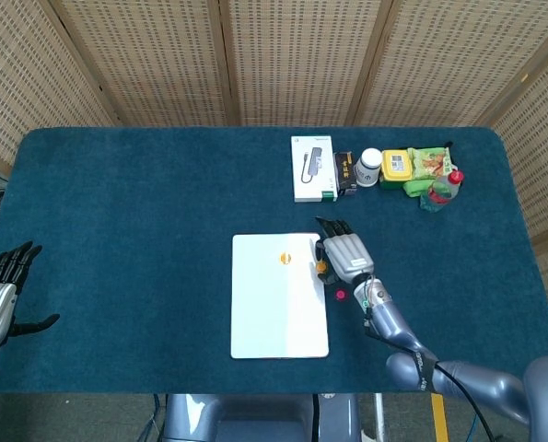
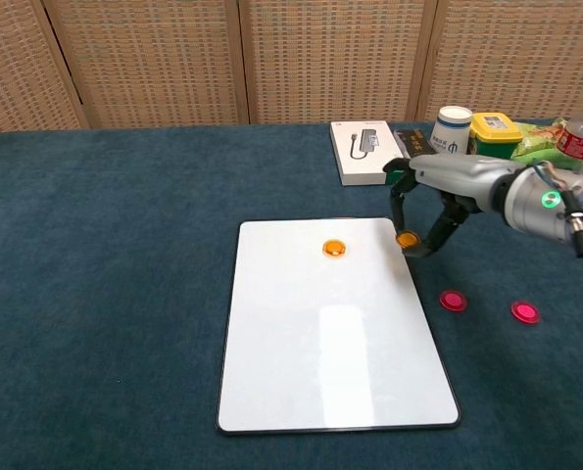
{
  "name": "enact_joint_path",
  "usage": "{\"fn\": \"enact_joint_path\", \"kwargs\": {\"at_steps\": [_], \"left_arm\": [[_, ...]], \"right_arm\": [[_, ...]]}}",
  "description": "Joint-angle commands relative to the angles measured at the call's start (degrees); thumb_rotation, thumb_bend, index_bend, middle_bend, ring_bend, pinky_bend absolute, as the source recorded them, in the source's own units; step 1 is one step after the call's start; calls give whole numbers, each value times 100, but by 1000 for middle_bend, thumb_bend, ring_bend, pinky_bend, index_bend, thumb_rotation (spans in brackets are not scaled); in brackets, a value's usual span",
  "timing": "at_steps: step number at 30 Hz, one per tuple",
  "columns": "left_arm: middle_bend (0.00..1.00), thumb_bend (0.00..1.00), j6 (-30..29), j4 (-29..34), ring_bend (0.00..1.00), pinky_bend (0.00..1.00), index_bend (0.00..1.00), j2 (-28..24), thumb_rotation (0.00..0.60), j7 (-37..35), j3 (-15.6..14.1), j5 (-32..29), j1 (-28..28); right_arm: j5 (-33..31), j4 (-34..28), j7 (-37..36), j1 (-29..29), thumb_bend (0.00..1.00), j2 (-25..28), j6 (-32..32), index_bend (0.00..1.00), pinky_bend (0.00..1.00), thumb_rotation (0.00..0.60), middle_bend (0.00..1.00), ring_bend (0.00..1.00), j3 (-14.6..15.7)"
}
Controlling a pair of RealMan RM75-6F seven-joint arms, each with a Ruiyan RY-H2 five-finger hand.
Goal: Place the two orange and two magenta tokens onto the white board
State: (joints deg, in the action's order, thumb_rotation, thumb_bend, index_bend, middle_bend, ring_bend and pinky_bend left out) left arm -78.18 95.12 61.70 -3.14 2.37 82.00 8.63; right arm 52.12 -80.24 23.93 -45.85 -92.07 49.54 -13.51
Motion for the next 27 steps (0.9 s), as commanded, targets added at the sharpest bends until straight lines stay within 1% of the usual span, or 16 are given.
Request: {"fn": "enact_joint_path", "kwargs": {"at_steps": [1,6,16,17,19,21,24,27], "left_arm": [[0,0,4,-7,0,0,0,-2,600,-14,-4,0,-2],[0,0,19,0,0,0,0,-25,600,-89,-6,1,-3],[0,0,51,5,0,0,0,-45,600,-153,-6,-7,6],[0,0,50,8,0,0,0,-45,600,-156,-5,-12,5],[0,0,51,11,0,0,0,-46,600,-160,-2,-22,3],[0,0,60,9,0,0,0,-49,600,-173,-2,-28,4],[0,0,69,8,0,0,0,-52,600,-177,-3,-25,10],[0,0,72,11,0,0,0,-52,600,-175,-3,-25,12]], "right_arm": [[-327,11,297,-245,311,-189,-18,582,0,600,12,0,-125],[-677,243,606,-468,309,-416,-13,582,0,600,12,0,-144],[-1120,904,881,-771,311,-815,-64,582,0,600,12,0,-164],[-1173,997,918,-800,311,-857,-83,570,0,600,12,0,-157],[-1240,1100,961,-828,303,-902,-101,515,0,600,11,0,-146],[-1312,1200,976,-842,275,-944,-122,408,0,600,10,0,-135],[-1331,1226,935,-835,260,-943,-135,303,0,600,9,0,-130],[-1291,1165,864,-815,260,-902,-95,281,0,600,9,0,-154]]}}
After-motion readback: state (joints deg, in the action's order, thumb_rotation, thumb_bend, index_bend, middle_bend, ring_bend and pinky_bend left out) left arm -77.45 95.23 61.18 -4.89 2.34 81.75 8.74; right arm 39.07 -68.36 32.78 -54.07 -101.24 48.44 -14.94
